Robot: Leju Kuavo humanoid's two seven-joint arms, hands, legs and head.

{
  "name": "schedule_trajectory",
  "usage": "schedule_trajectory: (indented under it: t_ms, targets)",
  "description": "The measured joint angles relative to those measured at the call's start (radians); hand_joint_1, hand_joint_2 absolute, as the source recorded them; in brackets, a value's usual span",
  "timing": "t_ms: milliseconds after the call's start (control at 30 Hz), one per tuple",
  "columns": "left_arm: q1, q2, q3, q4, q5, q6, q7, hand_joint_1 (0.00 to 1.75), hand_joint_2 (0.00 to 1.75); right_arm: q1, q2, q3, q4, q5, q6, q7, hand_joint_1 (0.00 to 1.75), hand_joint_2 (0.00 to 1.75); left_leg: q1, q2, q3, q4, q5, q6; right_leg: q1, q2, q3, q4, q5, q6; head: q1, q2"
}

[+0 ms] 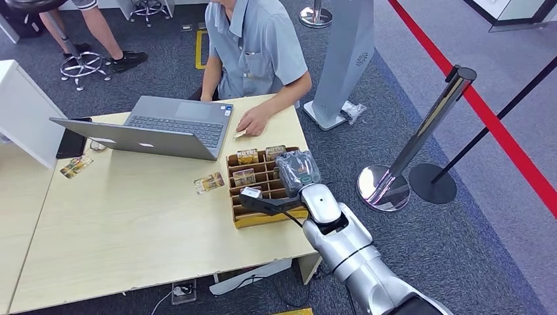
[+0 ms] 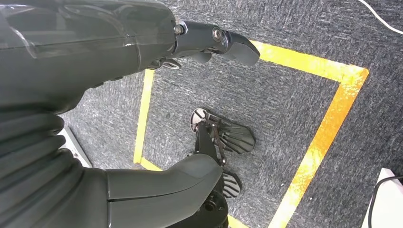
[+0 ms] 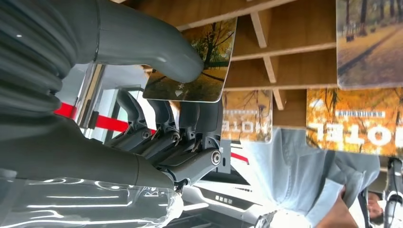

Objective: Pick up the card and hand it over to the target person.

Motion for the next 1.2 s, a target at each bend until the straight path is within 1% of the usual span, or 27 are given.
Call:
schedule_trajectory:
  t_ms: [67, 233, 367, 433, 500, 600, 767, 900, 1033, 1200]
  targets:
    - [0.000, 0.000, 0.001, 0.000, 0.000, 0.000, -0.001, 0.00, 1.75, -0.003, -0.008, -0.013, -0.086, 0.006, 0.003, -0.002, 1.72, 1.75, 0.000, 0.000, 0.000, 0.001, -0.001, 0.000, 0.000, 0.000, -0.001, 0.001, -0.001, 0.000, 0.000, 0.000]
    - [0.000, 0.001, 0.003, 0.000, -0.006, -0.003, 0.001, 0.00, 1.75, -0.029, -0.020, -0.042, -0.256, 0.019, 0.025, -0.008, 1.75, 1.75, 0.000, 0.001, -0.002, 0.003, -0.001, 0.000, -0.001, 0.001, -0.002, 0.003, -0.001, 0.000, 0.000, 0.000]
    - [0.000, 0.002, 0.003, 0.001, -0.009, -0.009, -0.002, 0.00, 1.75, -0.048, 0.004, -0.090, -0.356, 0.056, 0.048, -0.024, 1.75, 1.75, -0.001, 0.000, -0.002, 0.003, -0.001, 0.000, -0.001, 0.000, -0.003, 0.003, -0.001, 0.000, 0.000, 0.000]
    - [0.000, 0.003, 0.000, 0.001, -0.011, -0.012, -0.002, 0.00, 1.75, -0.071, 0.006, -0.101, -0.370, 0.058, 0.056, -0.026, 1.75, 1.75, -0.001, 0.000, -0.002, 0.003, -0.001, 0.000, -0.001, 0.000, -0.003, 0.003, -0.001, 0.000, 0.000, 0.000]
    - [0.000, 0.004, -0.003, 0.000, -0.015, -0.016, -0.002, 0.00, 1.75, -0.098, 0.008, -0.110, -0.333, 0.057, 0.058, -0.031, 1.75, 1.75, 0.000, 0.001, -0.002, 0.003, -0.001, 0.000, 0.000, 0.001, -0.003, 0.003, -0.001, 0.000, 0.000, 0.000]
    - [0.000, 0.005, -0.009, 0.001, -0.021, -0.021, -0.004, 0.00, 1.75, -0.130, 0.016, -0.123, -0.240, 0.051, 0.042, -0.045, 1.75, 1.75, 0.000, 0.001, -0.001, 0.002, -0.001, 0.000, 0.000, 0.001, -0.001, 0.002, 0.000, 0.000, 0.000, 0.000]
    - [0.000, 0.008, -0.027, 0.002, -0.040, -0.032, -0.007, 0.00, 1.75, -0.178, 0.041, -0.131, -0.011, 0.051, -0.029, -0.082, 1.75, 1.75, 0.000, 0.002, 0.002, -0.001, 0.000, 0.000, 0.000, 0.002, 0.001, -0.001, 0.001, 0.000, 0.000, 0.000]
    - [0.000, 0.009, -0.034, 0.002, -0.048, -0.039, -0.012, 0.00, 1.75, -0.212, 0.059, -0.115, 0.113, 0.064, -0.060, -0.106, 1.75, 1.75, 0.000, 0.003, 0.003, -0.001, -0.001, 0.000, 0.000, 0.003, 0.002, -0.001, 0.000, 0.000, 0.000, 0.000]
    - [0.000, 0.008, -0.036, 0.002, -0.050, -0.041, -0.015, 0.00, 1.75, -0.232, 0.070, -0.106, 0.153, 0.079, -0.074, -0.106, 1.75, 1.75, 0.000, 0.004, 0.003, -0.001, 0.000, 0.000, 0.000, 0.004, 0.002, 0.000, 0.001, 0.000, 0.000, 0.000]
    - [0.000, 0.005, -0.038, 0.002, -0.052, -0.042, -0.020, 0.00, 1.75, -0.251, 0.065, -0.112, 0.177, 0.097, -0.072, -0.094, 1.75, 1.75, 0.000, 0.003, 0.002, -0.001, -0.001, 0.000, 0.000, 0.003, 0.002, 0.000, 0.000, 0.000, 0.000, 0.000]
